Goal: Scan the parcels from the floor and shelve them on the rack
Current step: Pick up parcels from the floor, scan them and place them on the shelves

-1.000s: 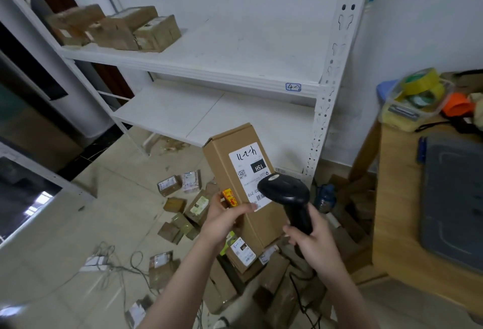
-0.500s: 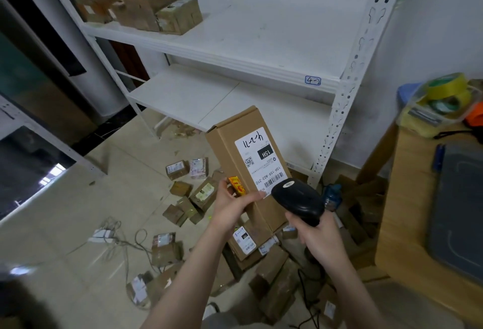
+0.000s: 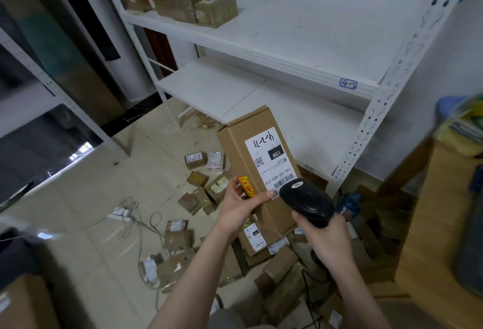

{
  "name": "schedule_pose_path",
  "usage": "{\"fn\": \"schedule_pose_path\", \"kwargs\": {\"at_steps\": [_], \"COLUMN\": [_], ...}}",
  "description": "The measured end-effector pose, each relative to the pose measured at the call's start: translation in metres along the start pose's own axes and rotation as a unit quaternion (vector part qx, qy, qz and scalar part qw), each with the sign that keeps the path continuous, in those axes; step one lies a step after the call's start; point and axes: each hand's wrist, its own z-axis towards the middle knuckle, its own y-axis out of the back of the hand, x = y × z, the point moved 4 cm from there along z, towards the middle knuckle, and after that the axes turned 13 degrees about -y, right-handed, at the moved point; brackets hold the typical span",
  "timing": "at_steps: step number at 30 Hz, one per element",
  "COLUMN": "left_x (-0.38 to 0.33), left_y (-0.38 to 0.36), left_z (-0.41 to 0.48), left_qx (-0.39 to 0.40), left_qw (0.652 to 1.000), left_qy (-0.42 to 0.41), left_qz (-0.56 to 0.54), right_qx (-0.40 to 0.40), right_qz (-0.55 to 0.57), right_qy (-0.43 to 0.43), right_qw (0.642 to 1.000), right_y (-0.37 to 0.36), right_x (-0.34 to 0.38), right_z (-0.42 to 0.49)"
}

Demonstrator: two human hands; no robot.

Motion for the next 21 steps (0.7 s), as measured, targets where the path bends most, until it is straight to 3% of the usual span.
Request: {"fn": "schedule_pose_path", "kwargs": {"at_steps": [21], "left_x": [0.010], "left_y": [0.037], "left_z": [-0.006], "left_qx": [-0.028], "left_qw": [1.000], "left_qy": [0.006], "left_qz": [-0.005], "right_qx": [0.029], "right_qz": [-0.040], "right_qy": [0.002], "right_qw": [0.999], "right_y": [-0.031], "right_x": [0.004], "right_z": [-0.007]}}
